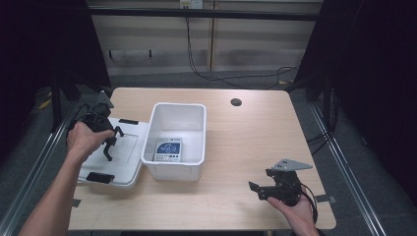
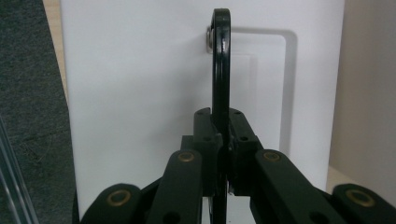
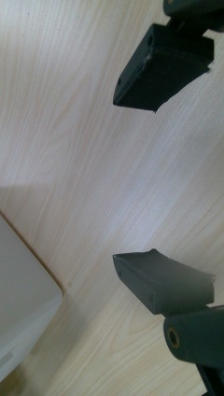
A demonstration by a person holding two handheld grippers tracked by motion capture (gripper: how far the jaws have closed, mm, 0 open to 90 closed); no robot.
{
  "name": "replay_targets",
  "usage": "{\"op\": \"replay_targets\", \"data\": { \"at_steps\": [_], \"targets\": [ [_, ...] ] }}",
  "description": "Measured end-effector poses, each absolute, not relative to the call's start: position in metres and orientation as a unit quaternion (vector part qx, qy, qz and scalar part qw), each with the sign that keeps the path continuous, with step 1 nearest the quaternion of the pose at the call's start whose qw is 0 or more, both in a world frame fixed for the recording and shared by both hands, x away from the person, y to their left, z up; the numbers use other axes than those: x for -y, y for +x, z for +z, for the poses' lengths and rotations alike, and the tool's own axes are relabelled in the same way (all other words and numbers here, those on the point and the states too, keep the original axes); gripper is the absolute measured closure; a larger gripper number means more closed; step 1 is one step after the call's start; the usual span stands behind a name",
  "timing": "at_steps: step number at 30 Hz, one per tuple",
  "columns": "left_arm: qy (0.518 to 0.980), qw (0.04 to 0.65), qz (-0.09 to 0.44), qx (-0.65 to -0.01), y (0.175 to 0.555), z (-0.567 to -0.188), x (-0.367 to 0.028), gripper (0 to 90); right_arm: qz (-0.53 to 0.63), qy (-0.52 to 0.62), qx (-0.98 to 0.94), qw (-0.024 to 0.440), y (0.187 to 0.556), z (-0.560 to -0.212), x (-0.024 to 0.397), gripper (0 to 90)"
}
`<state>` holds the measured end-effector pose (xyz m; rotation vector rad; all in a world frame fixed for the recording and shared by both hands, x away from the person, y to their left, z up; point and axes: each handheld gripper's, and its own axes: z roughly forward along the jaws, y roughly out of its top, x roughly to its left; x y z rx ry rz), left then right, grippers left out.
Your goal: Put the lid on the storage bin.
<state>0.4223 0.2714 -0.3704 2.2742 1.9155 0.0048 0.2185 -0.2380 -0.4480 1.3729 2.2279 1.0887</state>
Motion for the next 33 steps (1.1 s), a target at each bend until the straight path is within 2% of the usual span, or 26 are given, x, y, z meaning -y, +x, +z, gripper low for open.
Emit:
{"op": "replay_targets", "data": {
  "at_steps": [12,33],
  "targets": [
    [0.769,0.06,0.015,-0.636,0.418,-0.36,-0.27,85.0,0.379,0.479,-0.777,0.154,0.218,-0.448,0.238,19.0],
    [0.775,0.097,0.02,-0.624,0.41,-0.318,-0.278,84.9,0.377,0.478,-0.779,0.152,0.219,-0.449,0.237,18.8]
  ]
}}
